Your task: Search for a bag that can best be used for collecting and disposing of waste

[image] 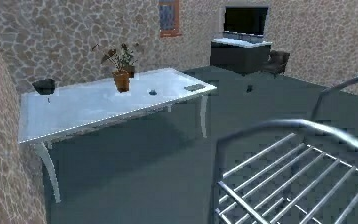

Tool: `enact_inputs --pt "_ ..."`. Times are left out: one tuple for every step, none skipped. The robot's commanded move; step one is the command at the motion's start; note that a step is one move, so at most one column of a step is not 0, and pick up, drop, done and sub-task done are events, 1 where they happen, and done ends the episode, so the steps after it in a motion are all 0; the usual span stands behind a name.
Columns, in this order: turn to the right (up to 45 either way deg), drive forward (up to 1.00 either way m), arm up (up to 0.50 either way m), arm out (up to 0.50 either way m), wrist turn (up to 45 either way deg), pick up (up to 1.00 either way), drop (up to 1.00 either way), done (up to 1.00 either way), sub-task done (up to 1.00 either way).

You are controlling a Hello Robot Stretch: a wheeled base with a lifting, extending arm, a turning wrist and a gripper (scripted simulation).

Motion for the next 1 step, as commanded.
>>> enact_inputs --pt "0.0 0.40 0.00 0.00 0.0 0.00 0.00 0.00 0.00"
